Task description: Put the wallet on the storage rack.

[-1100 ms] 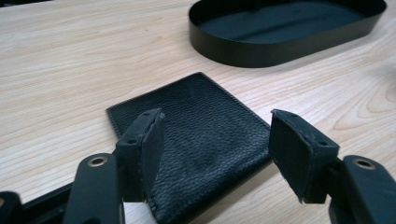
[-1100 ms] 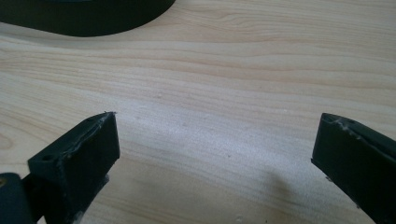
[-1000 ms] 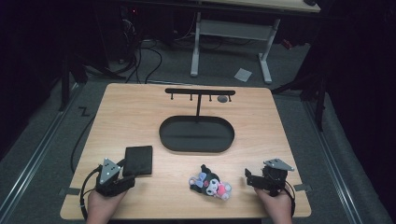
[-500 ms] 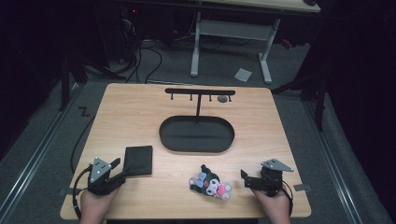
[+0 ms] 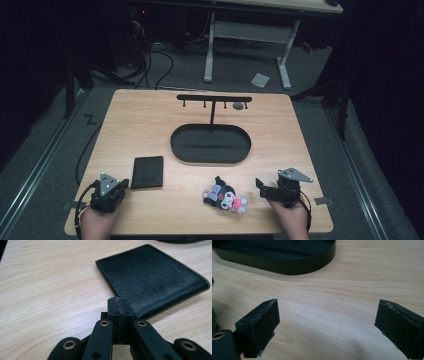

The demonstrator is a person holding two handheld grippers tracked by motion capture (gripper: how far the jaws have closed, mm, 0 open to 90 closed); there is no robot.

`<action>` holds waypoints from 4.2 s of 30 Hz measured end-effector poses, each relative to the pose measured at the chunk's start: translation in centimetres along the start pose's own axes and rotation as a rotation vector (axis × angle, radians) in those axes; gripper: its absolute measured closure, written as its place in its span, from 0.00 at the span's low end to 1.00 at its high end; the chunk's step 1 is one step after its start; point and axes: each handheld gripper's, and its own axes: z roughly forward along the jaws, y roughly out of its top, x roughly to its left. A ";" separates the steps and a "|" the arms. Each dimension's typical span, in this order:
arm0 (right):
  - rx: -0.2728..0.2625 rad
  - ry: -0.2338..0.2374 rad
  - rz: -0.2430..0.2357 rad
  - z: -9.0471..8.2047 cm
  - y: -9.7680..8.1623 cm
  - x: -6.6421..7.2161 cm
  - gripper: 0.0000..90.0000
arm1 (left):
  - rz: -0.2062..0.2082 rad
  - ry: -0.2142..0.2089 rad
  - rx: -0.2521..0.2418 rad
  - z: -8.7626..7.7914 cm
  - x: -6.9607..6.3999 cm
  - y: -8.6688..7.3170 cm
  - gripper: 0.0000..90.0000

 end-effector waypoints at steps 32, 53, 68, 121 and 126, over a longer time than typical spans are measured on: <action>-0.046 0.000 0.060 -1.1 -0.6 -0.6 0.19 | 0.135 -0.144 -0.068 -0.2 -3.7 0.9 0.91; -0.031 -0.024 0.065 -2.5 -2.2 -1.2 0.21 | 0.250 -0.163 -0.087 2.4 -5.9 3.0 0.56; -0.017 -0.044 0.054 -3.1 -2.8 -1.3 0.20 | 0.299 -0.111 -0.043 3.6 -6.8 3.4 0.53; -0.049 -0.010 0.074 -2.6 -2.5 -1.3 0.25 | 0.214 -0.150 -0.224 0.8 -4.5 3.5 0.91; -0.058 -0.003 0.072 -2.1 -2.2 -1.2 0.26 | 0.159 -0.156 -0.266 0.0 -3.6 3.3 0.92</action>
